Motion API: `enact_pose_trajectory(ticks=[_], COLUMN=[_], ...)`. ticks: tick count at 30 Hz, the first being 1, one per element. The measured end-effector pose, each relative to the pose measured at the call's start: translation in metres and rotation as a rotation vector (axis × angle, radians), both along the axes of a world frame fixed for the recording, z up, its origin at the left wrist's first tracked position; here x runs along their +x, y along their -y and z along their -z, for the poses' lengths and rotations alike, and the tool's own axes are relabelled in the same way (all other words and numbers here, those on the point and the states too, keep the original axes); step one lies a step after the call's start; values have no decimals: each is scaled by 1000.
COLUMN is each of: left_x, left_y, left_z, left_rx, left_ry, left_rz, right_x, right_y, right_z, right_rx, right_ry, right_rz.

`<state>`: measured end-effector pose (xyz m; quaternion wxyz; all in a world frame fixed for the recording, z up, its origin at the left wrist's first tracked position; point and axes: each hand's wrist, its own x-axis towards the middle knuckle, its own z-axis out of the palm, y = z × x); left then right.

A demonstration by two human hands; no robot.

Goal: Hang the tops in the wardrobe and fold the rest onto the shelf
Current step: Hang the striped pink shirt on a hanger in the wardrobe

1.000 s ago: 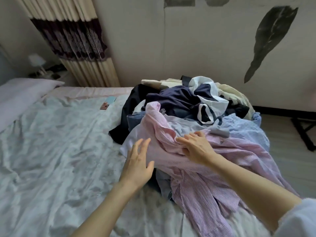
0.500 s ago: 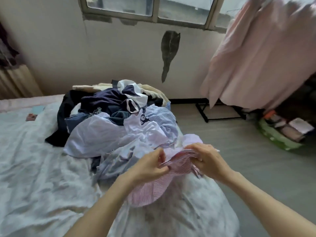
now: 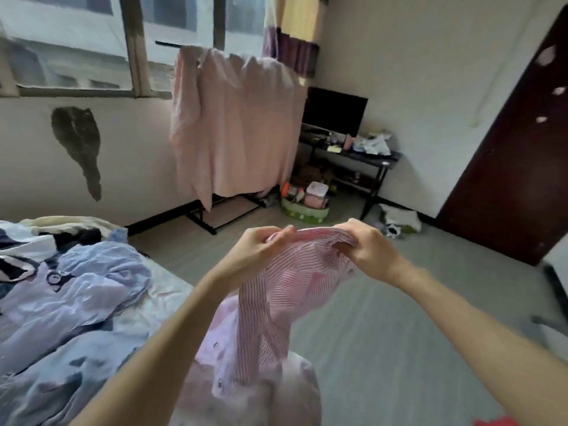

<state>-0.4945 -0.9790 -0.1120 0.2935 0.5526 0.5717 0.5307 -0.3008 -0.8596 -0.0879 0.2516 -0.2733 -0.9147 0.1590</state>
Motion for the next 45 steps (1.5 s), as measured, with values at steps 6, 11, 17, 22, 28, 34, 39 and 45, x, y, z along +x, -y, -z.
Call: enact_pose_trajectory(ticks=[6,11,17,22,28,34,39,45], left_x=[128,219,322,393,451,476,484,502], left_y=[-17,-17,-11,-8,-1,7,10,15], left_z=[-46,-50,-30,-30,-40,-49,-45,-6], left_rx=[-156,-553,-558,-666,-690,-665,-423,43], left_ry=[238,72,-20,257,433,285,1,-47], left_rz=[271,448,452,555,685,966,1094,1141], right_x=[156,254,338,363,372,383,396,417], right_y=[33,78,135,190,212,222,245,268], right_z=[-24,2,33,25,20,26,19,-1], right_rx=[-106,-184,-327,-691,-751,-538,-417,-309], right_ry=[-17,6,26,-358,-628,-749,-706,-563], right_rz=[211,379,655,698,852,1016,1179,1333])
